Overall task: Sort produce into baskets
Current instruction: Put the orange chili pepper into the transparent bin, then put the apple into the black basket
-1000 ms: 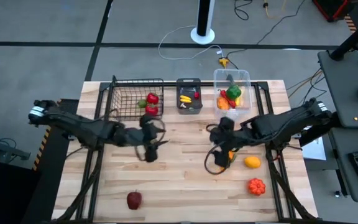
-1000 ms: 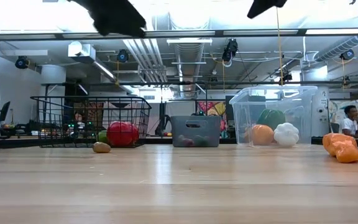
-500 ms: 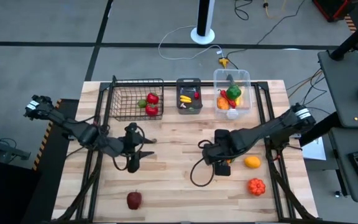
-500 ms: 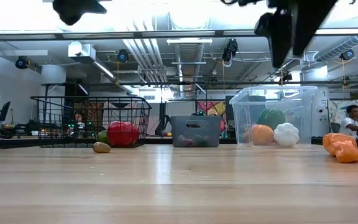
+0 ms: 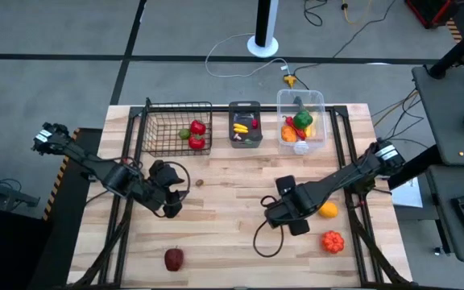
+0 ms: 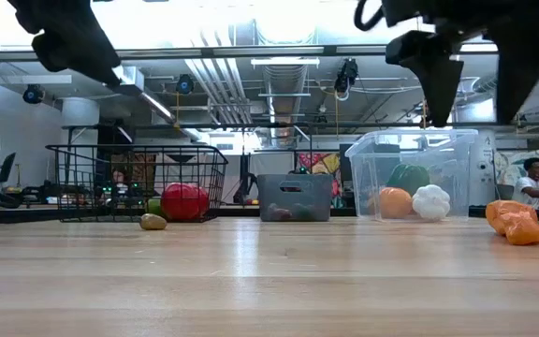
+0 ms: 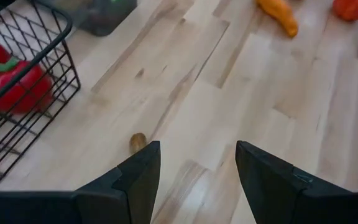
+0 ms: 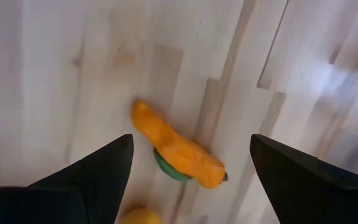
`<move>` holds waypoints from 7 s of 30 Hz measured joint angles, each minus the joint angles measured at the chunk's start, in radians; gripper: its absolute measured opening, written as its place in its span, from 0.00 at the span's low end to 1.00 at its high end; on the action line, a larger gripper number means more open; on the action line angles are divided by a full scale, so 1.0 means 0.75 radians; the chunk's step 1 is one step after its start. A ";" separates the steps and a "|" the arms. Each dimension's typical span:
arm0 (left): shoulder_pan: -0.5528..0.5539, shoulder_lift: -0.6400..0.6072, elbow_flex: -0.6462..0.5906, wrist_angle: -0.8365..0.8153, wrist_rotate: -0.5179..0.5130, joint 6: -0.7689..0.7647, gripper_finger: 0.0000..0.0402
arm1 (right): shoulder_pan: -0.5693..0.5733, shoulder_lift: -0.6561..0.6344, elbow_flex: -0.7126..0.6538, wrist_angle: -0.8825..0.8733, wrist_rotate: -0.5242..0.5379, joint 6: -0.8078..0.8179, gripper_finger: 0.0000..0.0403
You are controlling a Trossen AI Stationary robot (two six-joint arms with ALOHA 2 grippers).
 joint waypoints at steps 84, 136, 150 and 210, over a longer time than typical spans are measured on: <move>-0.007 0.048 -0.002 0.088 -0.141 0.021 0.48 | -1.011 -0.462 -0.290 1.271 0.985 -0.303 0.21; -0.086 0.094 0.033 0.166 0.116 -0.103 0.48 | -1.085 -0.729 -0.417 0.723 0.594 0.210 0.40; -0.302 0.521 0.479 -0.299 0.504 -0.524 0.48 | -0.709 -0.732 -0.417 0.749 0.364 0.226 0.39; -0.528 1.356 1.307 -0.870 0.705 -1.807 0.85 | -0.508 -0.719 0.088 0.381 0.231 -0.038 0.42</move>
